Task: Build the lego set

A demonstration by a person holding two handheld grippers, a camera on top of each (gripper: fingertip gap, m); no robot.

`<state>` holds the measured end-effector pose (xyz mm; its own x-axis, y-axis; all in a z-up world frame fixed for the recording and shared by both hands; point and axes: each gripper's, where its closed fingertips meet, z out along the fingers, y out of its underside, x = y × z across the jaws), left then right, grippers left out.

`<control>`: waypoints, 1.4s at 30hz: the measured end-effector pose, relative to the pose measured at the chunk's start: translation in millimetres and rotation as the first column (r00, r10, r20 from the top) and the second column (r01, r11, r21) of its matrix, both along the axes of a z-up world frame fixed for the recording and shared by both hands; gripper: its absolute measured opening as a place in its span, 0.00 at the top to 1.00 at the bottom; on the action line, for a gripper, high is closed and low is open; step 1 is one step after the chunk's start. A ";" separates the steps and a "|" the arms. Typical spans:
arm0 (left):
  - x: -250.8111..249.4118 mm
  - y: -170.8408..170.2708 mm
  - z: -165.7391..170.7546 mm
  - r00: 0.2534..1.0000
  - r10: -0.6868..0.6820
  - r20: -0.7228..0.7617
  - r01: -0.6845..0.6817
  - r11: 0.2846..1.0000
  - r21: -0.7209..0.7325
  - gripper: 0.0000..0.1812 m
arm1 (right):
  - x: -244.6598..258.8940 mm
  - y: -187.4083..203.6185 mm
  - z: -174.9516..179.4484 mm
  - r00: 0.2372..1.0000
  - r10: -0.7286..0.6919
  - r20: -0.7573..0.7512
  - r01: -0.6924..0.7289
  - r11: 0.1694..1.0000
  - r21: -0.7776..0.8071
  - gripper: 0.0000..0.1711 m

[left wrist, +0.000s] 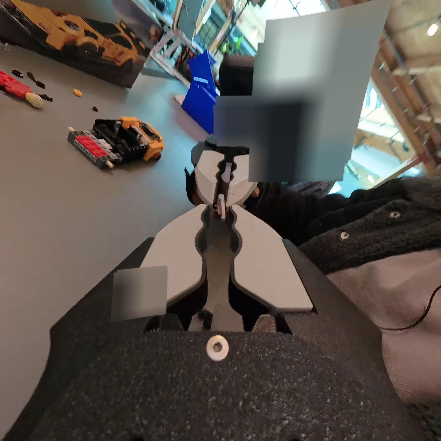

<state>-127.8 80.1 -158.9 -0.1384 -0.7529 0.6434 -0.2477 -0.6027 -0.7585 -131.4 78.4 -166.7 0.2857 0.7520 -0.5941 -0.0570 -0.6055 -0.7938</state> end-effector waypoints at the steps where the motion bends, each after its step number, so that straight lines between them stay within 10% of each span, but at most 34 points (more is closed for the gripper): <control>1: -1.1 -3.0 -4.2 0.999 -0.024 -0.033 0.025 0.999 0.024 0.94 | -2.6 -2.5 -4.6 0.999 0.016 0.028 -0.016 1.000 0.000 0.96; 13: -24.6 3.5 -48.1 0.942 -0.073 -0.328 0.098 0.993 0.059 0.98 | -12.3 -13.5 -30.3 0.955 0.056 0.291 -0.087 0.992 0.094 0.92; 19: -49.1 10.3 -84.5 0.857 -0.119 -0.501 0.113 0.993 -0.042 0.98 | -36.2 -55.9 -77.7 0.669 0.127 0.732 -0.405 0.888 0.217 0.87; 24: -53.6 9.7 -93.3 0.821 -0.111 -0.560 0.120 0.993 -0.020 0.98 | -43.1 -60.0 -93.6 0.567 0.090 0.819 -0.438 0.875 0.207 0.87; 42: -66.2 15.9 -97.4 0.770 -0.045 -0.636 0.151 0.982 0.113 0.94 | -43.7 -59.5 -95.5 0.592 0.116 0.797 -0.409 0.896 0.173 0.95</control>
<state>-194.0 96.0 -256.3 0.1784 -0.8512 0.4937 -0.7521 -0.4414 -0.4894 -175.0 18.9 -262.2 0.2746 0.9615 0.0142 0.7649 -0.2095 -0.6091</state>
